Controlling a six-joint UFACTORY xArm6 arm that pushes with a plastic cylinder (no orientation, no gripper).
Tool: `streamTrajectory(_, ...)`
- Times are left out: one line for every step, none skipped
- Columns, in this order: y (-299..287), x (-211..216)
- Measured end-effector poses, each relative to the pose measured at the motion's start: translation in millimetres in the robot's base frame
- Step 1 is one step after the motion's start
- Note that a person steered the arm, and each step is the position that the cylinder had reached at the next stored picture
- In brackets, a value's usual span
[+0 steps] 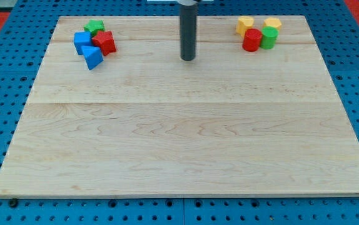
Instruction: Move your arm right to the green circle
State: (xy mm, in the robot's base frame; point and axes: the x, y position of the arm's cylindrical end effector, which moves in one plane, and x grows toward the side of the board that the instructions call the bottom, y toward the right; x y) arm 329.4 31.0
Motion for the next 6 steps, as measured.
streamTrajectory(7.7, 7.2)
streamTrajectory(56.9, 13.7)
streamTrajectory(96.5, 13.2)
streamTrajectory(145.0, -10.1)
streamTrajectory(199.8, -31.8)
streamTrajectory(235.2, -55.5)
